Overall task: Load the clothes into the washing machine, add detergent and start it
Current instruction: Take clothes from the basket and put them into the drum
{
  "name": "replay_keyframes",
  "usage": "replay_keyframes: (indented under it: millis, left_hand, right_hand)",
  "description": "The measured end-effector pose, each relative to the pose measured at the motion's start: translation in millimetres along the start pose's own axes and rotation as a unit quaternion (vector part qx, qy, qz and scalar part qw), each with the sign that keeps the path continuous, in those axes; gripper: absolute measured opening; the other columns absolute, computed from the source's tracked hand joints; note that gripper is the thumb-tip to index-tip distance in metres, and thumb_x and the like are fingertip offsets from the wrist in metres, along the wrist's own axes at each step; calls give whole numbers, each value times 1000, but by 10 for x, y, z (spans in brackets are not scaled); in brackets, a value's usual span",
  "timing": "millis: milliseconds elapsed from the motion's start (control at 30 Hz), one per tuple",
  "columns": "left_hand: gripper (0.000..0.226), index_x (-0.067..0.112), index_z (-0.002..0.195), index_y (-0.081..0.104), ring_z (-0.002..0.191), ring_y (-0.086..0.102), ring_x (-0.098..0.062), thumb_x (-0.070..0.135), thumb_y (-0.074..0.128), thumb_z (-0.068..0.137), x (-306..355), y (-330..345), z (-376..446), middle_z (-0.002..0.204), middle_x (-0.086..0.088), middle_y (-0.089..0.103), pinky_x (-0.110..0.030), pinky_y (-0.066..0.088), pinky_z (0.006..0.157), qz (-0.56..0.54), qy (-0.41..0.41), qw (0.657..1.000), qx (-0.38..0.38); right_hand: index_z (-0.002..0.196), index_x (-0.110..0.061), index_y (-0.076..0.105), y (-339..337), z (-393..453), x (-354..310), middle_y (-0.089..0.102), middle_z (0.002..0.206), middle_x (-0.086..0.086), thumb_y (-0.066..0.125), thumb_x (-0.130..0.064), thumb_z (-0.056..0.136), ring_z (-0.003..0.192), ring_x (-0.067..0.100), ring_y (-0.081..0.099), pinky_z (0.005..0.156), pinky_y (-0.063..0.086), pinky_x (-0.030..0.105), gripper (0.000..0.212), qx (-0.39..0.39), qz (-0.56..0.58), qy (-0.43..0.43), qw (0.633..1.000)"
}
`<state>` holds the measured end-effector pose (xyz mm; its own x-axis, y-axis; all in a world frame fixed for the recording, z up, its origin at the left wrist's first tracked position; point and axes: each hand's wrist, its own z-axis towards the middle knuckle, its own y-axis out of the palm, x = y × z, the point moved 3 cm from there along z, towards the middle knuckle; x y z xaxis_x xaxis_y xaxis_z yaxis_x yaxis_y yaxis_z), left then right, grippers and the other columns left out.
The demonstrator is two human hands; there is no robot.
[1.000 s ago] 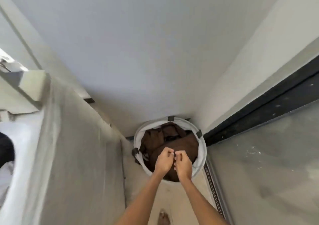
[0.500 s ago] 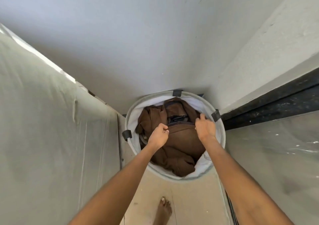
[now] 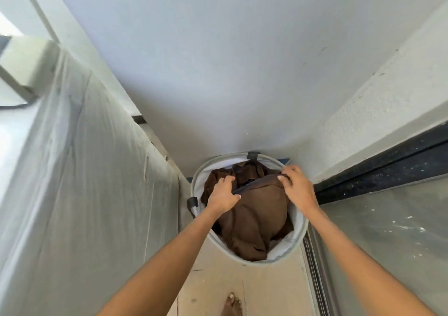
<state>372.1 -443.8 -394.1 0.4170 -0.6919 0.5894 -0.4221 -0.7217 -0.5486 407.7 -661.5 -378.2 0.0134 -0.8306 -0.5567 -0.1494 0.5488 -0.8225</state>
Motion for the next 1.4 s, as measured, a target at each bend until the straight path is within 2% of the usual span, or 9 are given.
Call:
replay_keyframes:
  millis: [167,300,500,667,833,967,1100,1267,1400]
  left_hand:
    - [93,11,150,13,139,28,-32,36,71,82,-128,-218,-177,151,-14,27,-46,33,111,11,-57,998,28]
    - [109,8,151,3,142,23,-33,40,75,76,-271,-157,-257,154,-16,19,-44,29,113,-102,-95,990,15]
    - [29,23,119,62,113,58,-27,34,52,94,-461,-162,-377,117,-6,64,-37,47,95,-6,-152,979,134]
    - [32,15,124,53,122,49,-30,26,33,102,-577,-343,-382,124,-12,59,-44,26,112,121,-78,980,139]
    - [27,15,116,48,101,61,-32,29,28,103,-252,-386,-387,109,-13,65,-41,47,82,110,-26,984,140]
    - [24,14,112,50,100,62,-33,26,32,102,-116,-362,-425,106,-13,67,-40,46,79,118,-11,979,163]
    - [23,19,110,58,108,60,-32,26,39,99,-72,-491,-408,112,-11,67,-37,45,85,52,-39,983,171]
    - [15,20,80,57,100,60,-26,21,51,94,282,-638,-375,99,-8,66,-31,43,82,-101,-9,990,99]
    - [10,18,88,63,86,55,-18,23,55,93,546,-723,-353,91,-5,63,-27,38,73,-26,81,996,20]
  right_hand:
    - [92,-13,67,-689,33,-715,66,94,2,60,-15,89,78,13,57,69,40,14,8,166,142,-4,976]
    - [64,-26,57,-1015,4,-1030,53,61,-6,58,-29,79,59,15,47,57,43,36,16,207,323,0,924]
    - [47,-30,44,-935,-129,-1063,36,45,-13,54,-26,75,50,6,29,52,25,28,30,178,334,2,926]
    - [59,-27,41,-580,-272,-760,44,68,-2,56,-17,91,63,15,45,61,32,27,36,131,169,47,976]
    - [106,-5,55,70,-451,-921,45,115,11,45,-28,98,93,31,57,74,41,32,26,-59,-33,7,998]
    - [126,-6,44,376,-770,-1163,33,143,14,59,-24,89,121,32,47,91,47,38,44,-57,-123,-6,991]
    - [134,-7,45,210,-1105,-1310,45,133,15,72,-18,77,112,29,54,83,54,37,64,117,-59,5,991]
    - [143,-16,31,396,-1133,-1441,40,131,3,66,-42,84,99,21,62,67,52,32,73,-34,-5,18,999]
    - [137,-17,32,386,-924,-1446,51,129,0,69,-45,80,103,24,63,68,47,34,74,36,84,139,986]
